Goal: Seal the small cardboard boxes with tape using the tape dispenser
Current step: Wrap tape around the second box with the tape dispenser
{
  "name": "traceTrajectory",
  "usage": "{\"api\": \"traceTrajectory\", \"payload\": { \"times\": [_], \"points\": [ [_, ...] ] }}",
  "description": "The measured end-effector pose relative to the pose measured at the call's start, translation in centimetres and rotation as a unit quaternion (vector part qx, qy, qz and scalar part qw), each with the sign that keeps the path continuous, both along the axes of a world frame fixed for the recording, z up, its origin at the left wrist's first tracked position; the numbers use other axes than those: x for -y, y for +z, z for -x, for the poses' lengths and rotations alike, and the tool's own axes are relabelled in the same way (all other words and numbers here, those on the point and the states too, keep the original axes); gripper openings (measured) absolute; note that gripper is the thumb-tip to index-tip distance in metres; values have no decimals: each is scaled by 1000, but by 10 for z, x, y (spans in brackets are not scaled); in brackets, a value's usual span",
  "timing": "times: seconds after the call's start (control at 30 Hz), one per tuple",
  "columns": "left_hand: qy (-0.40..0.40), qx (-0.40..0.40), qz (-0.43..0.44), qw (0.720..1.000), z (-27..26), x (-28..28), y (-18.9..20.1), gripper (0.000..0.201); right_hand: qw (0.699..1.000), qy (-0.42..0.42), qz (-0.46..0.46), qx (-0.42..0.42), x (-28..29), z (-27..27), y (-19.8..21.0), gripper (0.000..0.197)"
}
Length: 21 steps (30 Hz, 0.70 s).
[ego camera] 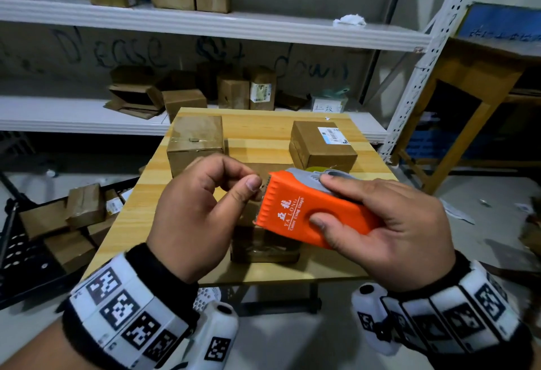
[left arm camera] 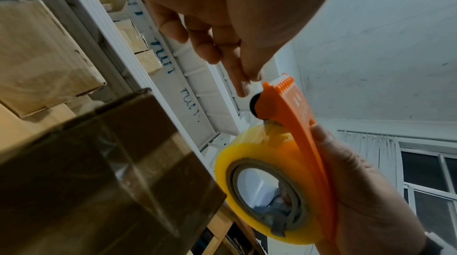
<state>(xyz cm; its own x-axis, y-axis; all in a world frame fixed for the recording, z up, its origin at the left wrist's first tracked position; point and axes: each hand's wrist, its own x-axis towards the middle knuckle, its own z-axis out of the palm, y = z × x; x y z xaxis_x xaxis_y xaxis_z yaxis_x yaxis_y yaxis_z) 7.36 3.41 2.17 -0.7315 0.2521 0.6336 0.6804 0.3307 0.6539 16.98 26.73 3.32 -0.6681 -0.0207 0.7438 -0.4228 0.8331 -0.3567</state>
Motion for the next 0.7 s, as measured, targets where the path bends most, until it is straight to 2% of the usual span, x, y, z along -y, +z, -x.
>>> {"api": "traceTrajectory", "payload": {
  "times": [0.37,0.7],
  "points": [
    [21,-12,27,999,2,0,4,3,1000,15,-19,-2,-2,7,-1,51],
    [42,39,-28,998,14,11,7,6,1000,-20,4,-14,-19,6,-6,48]
  ]
}}
